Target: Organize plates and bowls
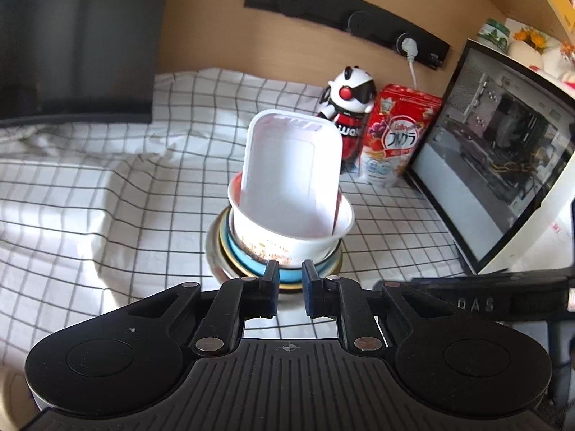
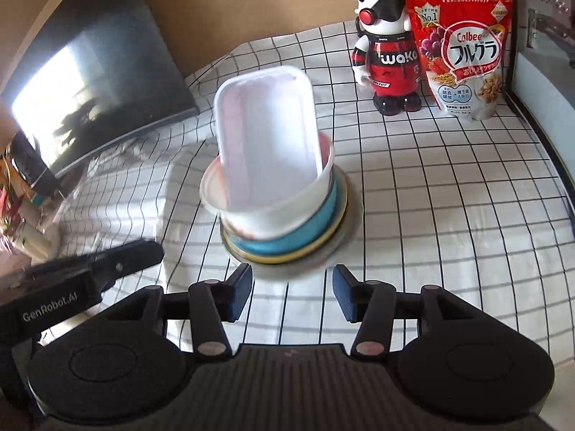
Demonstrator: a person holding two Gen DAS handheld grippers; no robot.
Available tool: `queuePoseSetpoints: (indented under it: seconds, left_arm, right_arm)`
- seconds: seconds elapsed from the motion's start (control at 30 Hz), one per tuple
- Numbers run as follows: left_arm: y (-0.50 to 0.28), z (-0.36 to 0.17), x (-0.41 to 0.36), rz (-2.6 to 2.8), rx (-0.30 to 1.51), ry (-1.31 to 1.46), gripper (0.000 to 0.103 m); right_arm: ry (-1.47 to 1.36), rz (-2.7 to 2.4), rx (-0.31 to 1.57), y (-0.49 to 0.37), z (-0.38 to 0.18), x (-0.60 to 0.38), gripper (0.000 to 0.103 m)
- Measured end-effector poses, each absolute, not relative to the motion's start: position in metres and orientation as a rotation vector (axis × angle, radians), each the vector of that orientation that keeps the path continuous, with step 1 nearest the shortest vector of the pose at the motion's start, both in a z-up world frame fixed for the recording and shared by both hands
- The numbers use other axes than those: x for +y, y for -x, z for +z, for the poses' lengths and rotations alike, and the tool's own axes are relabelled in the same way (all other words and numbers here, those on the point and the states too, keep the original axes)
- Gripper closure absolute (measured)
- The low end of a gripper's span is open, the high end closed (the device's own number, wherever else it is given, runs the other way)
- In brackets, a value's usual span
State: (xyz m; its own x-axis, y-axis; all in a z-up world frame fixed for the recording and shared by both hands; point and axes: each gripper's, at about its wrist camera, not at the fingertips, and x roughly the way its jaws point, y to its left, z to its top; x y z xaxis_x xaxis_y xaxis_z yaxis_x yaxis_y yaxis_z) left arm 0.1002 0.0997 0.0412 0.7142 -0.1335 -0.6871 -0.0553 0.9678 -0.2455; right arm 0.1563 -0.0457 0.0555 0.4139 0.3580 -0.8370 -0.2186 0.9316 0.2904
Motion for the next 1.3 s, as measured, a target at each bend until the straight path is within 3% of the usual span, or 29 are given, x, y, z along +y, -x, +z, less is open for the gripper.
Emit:
queuePoseSetpoints:
  seconds: [0.27,1.3]
  left_arm:
    - [-0.083,0.043,0.076,-0.006,0.842,0.217,0.088]
    - [-0.073,0.040,0.071,0.006,0.911,0.196,0.088]
  right_arm:
    - [-0.023,0.349,1.009,-0.125,0.077,-0.034,0.046]
    - [-0.029,0.353,1.069,-0.120,0.070,-0.034,0.044]
